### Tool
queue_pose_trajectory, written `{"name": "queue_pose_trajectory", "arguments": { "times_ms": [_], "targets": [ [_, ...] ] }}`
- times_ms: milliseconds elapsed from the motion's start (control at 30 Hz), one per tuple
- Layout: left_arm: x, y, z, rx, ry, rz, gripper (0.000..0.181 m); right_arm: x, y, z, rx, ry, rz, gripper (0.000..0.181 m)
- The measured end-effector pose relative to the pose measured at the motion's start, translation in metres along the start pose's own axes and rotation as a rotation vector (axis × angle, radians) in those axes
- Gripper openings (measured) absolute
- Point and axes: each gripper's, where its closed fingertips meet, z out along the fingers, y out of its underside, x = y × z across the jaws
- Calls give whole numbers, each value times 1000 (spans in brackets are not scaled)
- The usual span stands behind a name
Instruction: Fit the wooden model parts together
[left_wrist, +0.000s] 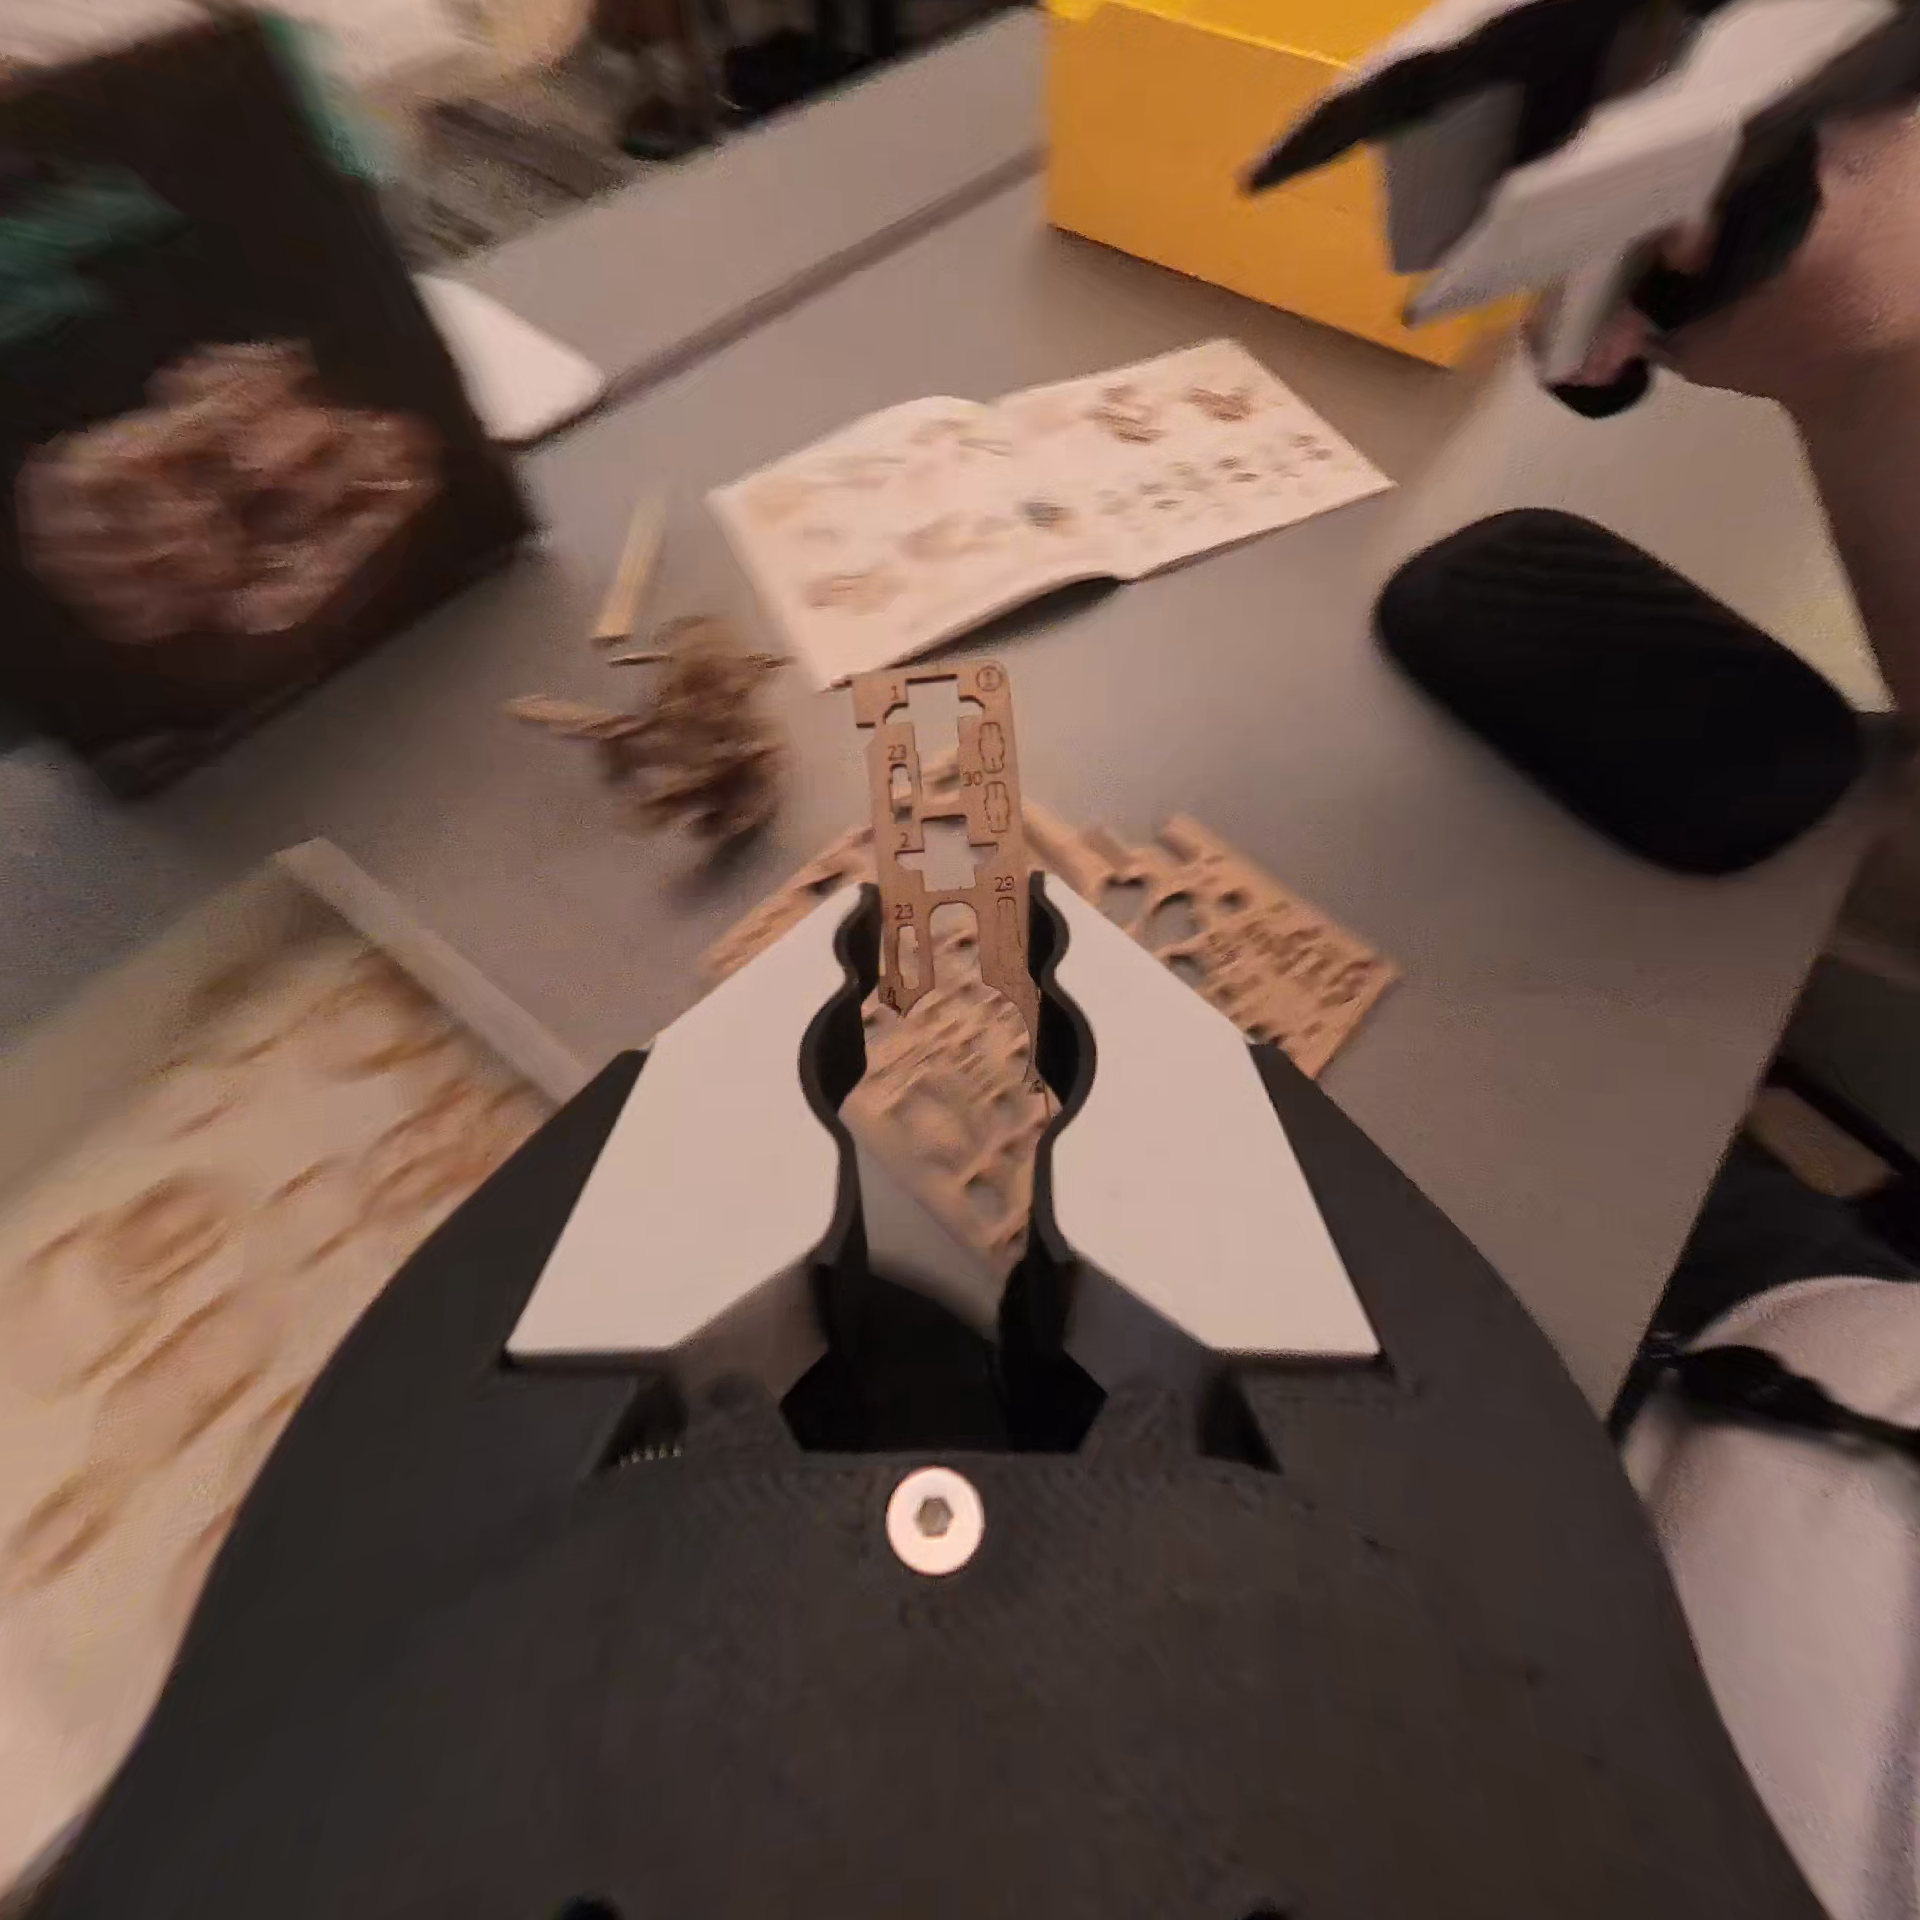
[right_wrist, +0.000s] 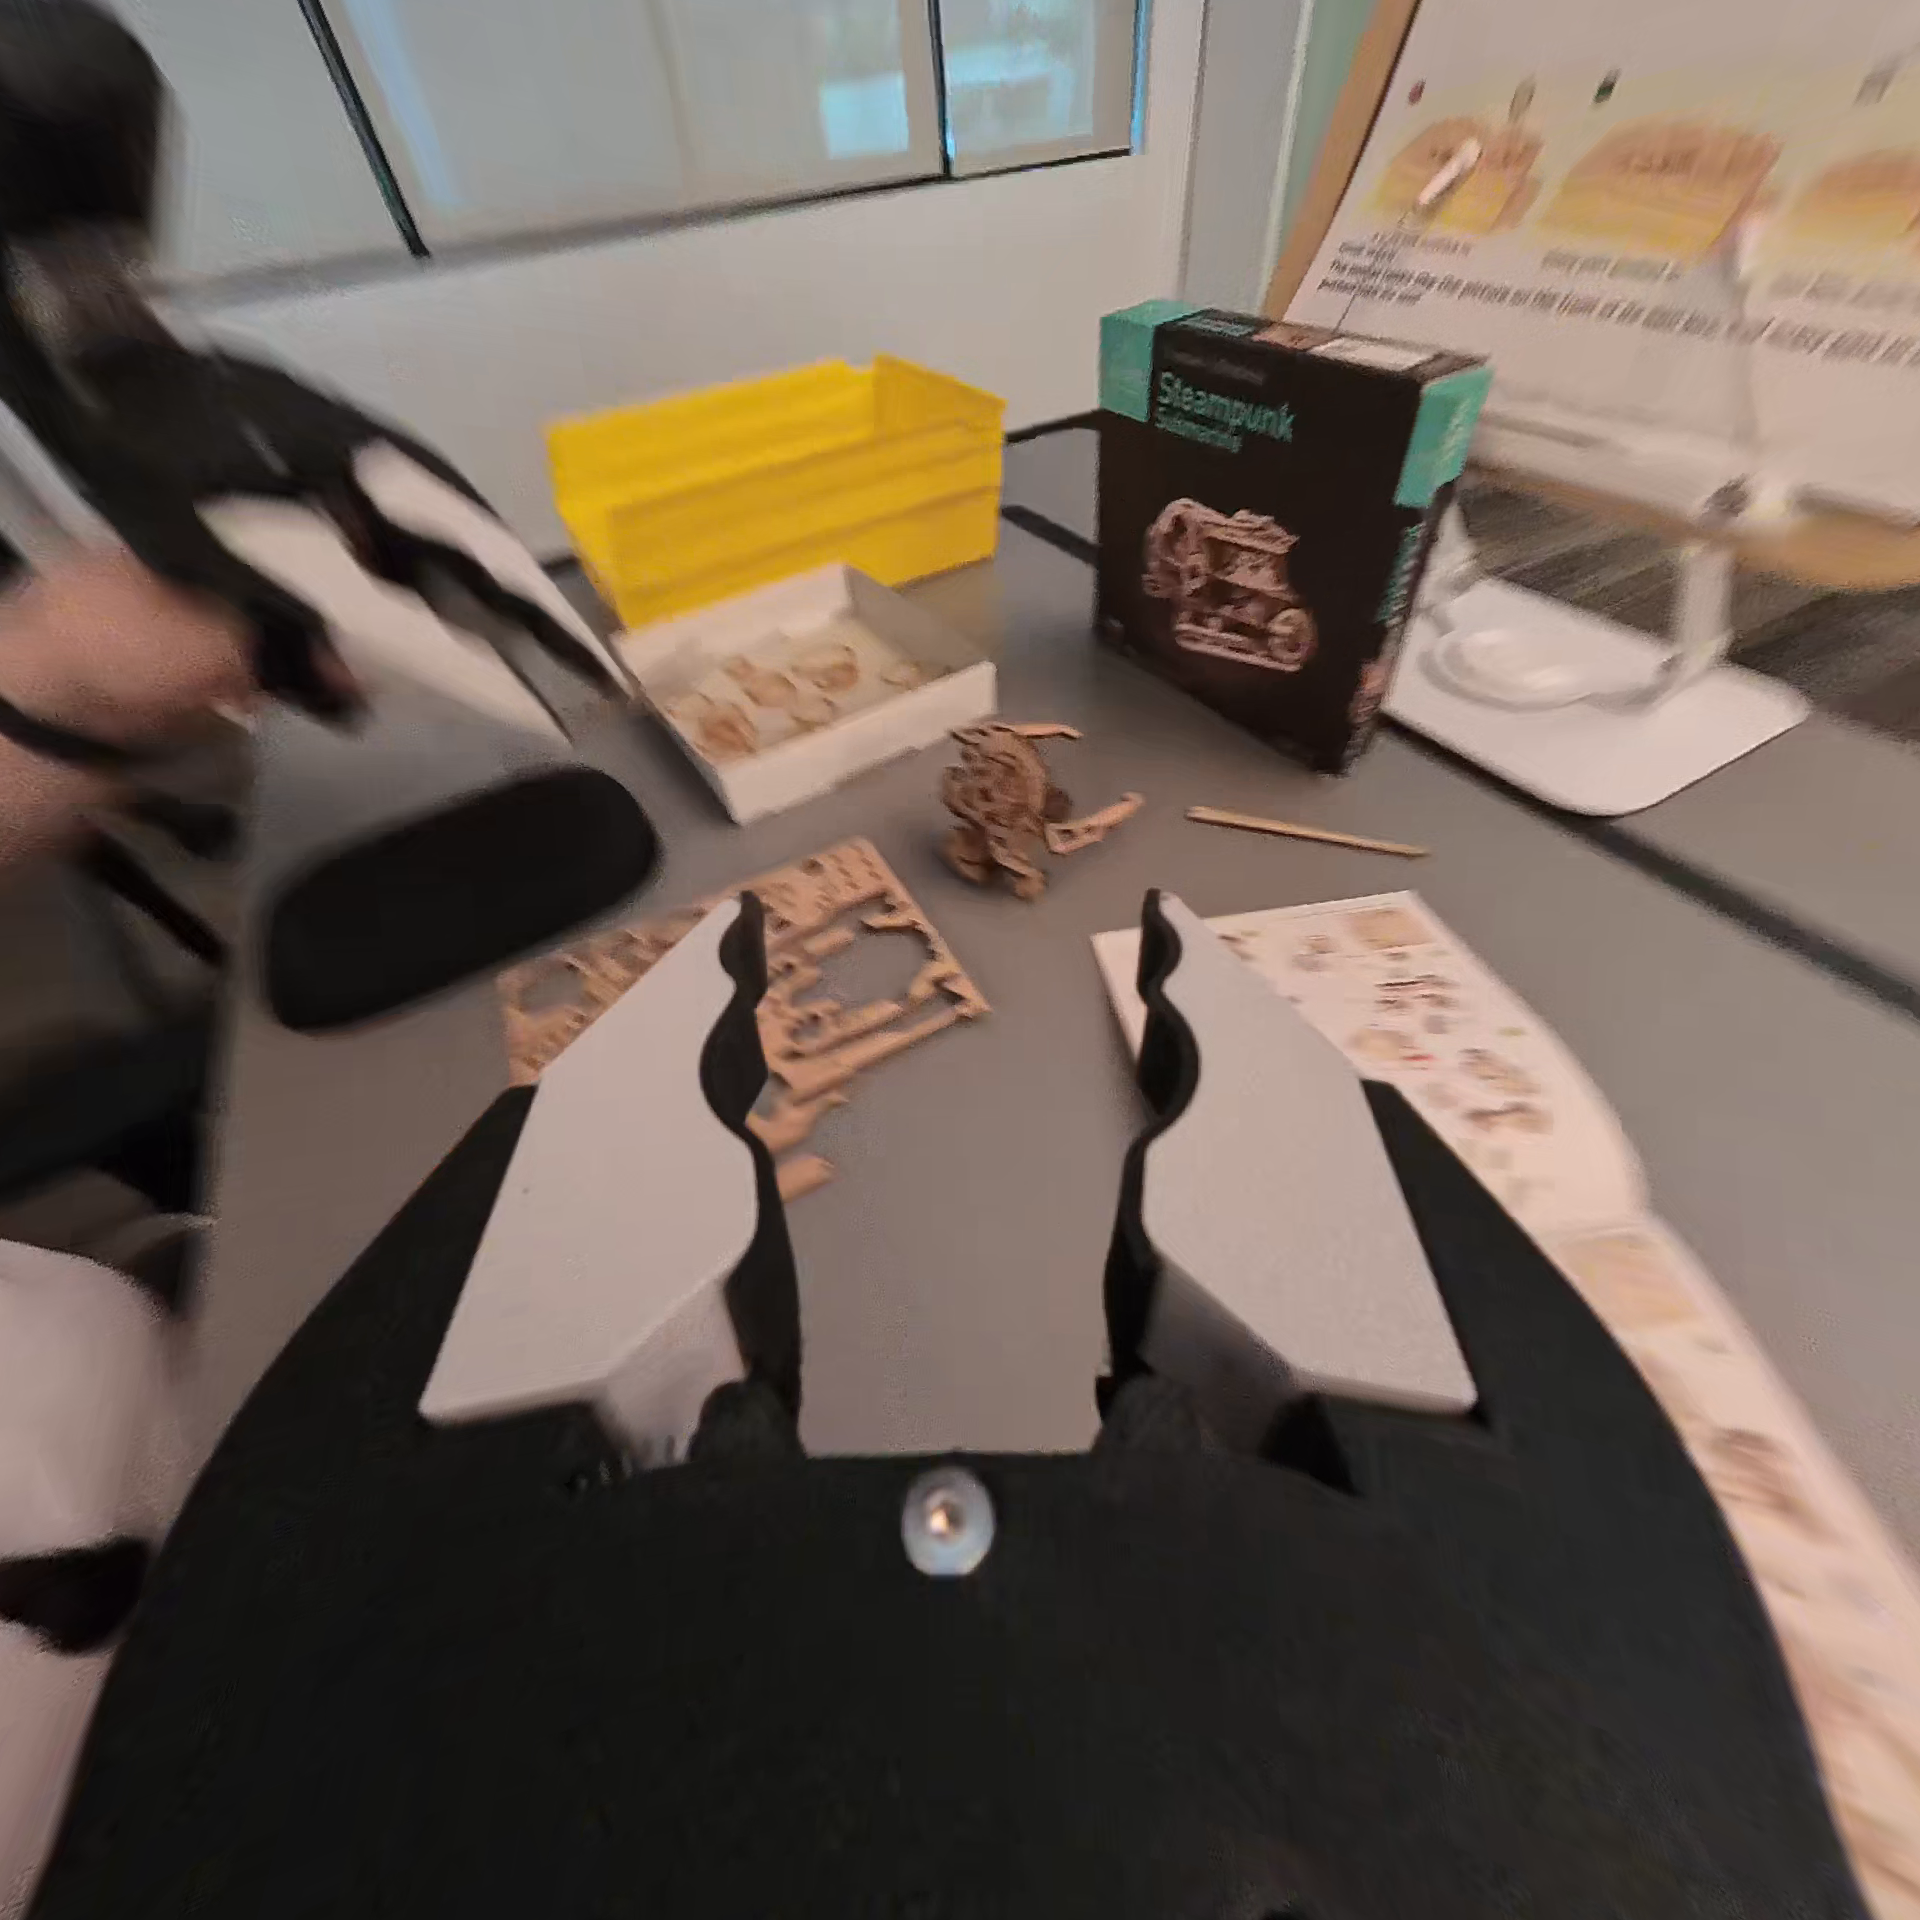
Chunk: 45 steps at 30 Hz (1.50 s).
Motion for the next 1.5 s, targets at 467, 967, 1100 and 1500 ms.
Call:
{"name": "queue_pose_trajectory", "arguments": {
  "times_ms": [467, 967, 1100, 1500],
  "targets": [
    [45, 25, 171, -444, 61, -303, 26, 23, 83, 19, -69, -33, -72, 62],
    [65, 25, 150, -387, 225, -353, 28, 20, 152, 32, -539, 117, -525, 2],
    [49, 18, 120, -366, 201, -271, 24, 9, 151, 45, -544, 66, -504, 0],
    [-14, -6, 54, -183, 165, -256, 13, -4, 139, 65, -515, -77, -168, 27]
  ]
}}
